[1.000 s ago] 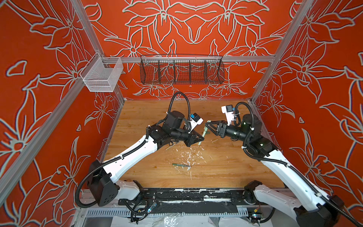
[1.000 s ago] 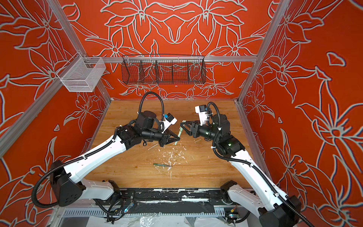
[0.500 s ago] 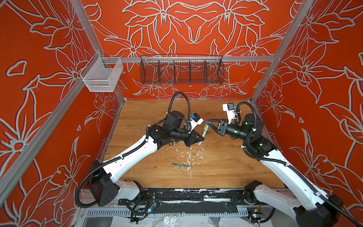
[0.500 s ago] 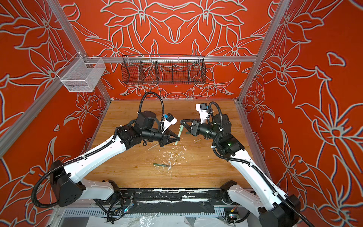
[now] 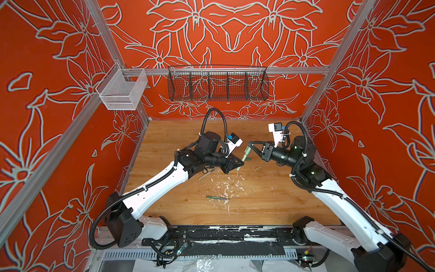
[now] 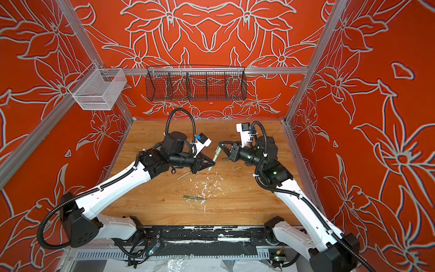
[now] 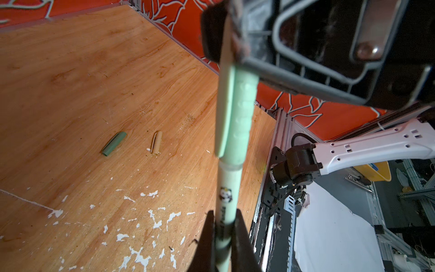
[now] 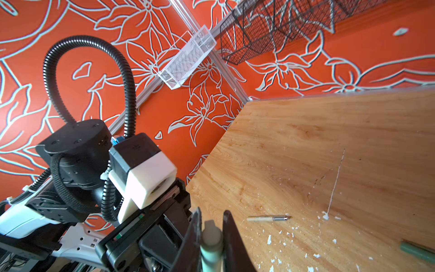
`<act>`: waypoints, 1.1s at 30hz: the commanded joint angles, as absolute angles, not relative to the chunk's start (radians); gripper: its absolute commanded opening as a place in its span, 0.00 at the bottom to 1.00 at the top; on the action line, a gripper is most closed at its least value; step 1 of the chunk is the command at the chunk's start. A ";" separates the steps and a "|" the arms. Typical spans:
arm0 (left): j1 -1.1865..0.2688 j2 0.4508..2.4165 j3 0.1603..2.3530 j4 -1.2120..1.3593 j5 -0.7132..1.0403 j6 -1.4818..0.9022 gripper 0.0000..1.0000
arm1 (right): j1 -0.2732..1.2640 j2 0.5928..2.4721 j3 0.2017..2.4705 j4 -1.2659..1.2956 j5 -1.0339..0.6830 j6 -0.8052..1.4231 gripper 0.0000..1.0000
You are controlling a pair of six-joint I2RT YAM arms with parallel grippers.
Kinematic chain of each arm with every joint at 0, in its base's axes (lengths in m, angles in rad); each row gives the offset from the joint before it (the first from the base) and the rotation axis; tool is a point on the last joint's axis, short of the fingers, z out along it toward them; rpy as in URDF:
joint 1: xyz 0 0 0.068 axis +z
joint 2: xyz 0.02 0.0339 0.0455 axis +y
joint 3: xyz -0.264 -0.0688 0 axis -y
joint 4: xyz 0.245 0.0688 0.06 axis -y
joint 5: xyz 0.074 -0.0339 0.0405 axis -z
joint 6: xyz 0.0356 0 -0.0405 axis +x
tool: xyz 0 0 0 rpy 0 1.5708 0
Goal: Insert the pens into the pen caps
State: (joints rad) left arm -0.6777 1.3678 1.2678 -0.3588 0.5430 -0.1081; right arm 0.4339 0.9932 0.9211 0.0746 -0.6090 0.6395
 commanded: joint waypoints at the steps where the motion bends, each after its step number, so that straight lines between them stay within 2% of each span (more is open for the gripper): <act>1: -0.623 1.413 1.376 -0.213 0.500 -0.166 0.00 | 0.445 0.974 0.876 0.044 -0.684 0.634 0.00; 7: -0.623 1.492 1.480 -0.187 0.552 -0.153 0.00 | 0.446 0.959 0.856 0.009 -0.675 0.617 0.00; 19: -0.545 1.494 1.554 -0.219 0.580 -0.105 0.00 | 0.448 0.955 0.830 -0.147 -0.677 0.546 0.00; 25: -0.538 1.512 1.582 -0.208 0.615 -0.116 0.00 | 0.461 0.959 0.802 -0.089 -0.698 0.600 0.00; 31: -0.538 1.497 1.570 -0.274 0.640 -0.102 0.00 | 0.456 0.891 0.834 -0.200 -0.430 0.589 0.00; 33: -0.538 1.474 1.532 -0.329 0.705 -0.075 0.00 | 0.450 0.902 0.864 -0.214 -0.399 0.594 0.00</act>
State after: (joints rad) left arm -0.5365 1.5089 1.5639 -0.2596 0.6300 -0.1047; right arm 0.4580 0.9108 0.8066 -0.1680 -0.5114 0.5907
